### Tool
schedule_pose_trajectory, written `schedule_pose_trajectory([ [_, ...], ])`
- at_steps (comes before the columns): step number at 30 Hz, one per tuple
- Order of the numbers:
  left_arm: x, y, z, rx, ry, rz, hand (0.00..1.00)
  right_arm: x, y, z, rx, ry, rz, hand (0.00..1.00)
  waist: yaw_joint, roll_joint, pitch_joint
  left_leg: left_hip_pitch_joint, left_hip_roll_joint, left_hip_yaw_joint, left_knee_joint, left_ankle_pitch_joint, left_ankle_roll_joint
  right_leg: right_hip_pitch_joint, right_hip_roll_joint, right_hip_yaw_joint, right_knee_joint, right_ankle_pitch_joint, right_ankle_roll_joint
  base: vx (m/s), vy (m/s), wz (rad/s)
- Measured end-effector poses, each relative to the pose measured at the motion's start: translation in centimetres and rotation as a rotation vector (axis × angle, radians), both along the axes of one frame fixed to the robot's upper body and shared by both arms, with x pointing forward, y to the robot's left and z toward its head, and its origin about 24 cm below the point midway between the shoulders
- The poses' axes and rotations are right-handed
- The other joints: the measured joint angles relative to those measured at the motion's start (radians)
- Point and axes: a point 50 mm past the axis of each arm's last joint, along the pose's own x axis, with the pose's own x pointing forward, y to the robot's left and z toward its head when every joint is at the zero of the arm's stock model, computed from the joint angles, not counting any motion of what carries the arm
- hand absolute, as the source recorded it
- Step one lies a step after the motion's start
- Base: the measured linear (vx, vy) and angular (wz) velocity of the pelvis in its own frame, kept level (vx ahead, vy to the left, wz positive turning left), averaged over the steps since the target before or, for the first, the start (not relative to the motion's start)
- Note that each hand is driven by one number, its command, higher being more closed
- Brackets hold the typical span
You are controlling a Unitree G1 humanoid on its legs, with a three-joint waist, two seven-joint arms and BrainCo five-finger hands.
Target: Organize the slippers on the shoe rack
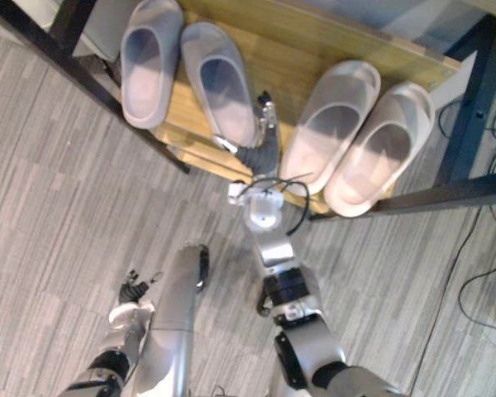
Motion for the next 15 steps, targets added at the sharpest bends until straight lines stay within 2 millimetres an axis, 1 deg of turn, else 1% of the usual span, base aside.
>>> schedule_pose_trajectory([
  [2, -0.01, 0.01, -0.01, 0.002, 0.001, 0.0, 0.0, 0.07, -0.15, -0.18, -0.002, 0.013, -0.012, 0.0, 0.0, 0.0, 0.005, -0.001, 0.0, 0.001, -0.001, 0.0, 0.0, 0.0, -0.001, -0.001, -0.002, 0.004, -0.008, 0.0, 0.0, 0.0],
  [7, -0.02, 0.02, -0.02, 0.005, 0.002, 0.0, 0.0, 0.12, -0.28, -0.21, -0.002, 0.015, -0.012, 0.0, 0.0, 0.0, 0.005, -0.001, 0.001, 0.003, -0.005, 0.0, 0.0, 0.0, -0.001, -0.001, -0.004, 0.004, -0.008, 0.0, 0.0, 0.0],
  [15, -0.03, 0.07, 0.01, 0.008, -0.007, -0.001, 0.0, 0.42, -0.77, -0.21, 0.101, 0.006, 0.089, 0.0, 0.0, 0.0, 0.005, 0.0, 0.003, 0.003, -0.005, 0.0, 0.0, 0.0, 0.0, -0.002, -0.004, 0.004, -0.007, 0.0, 0.0, 0.0],
])
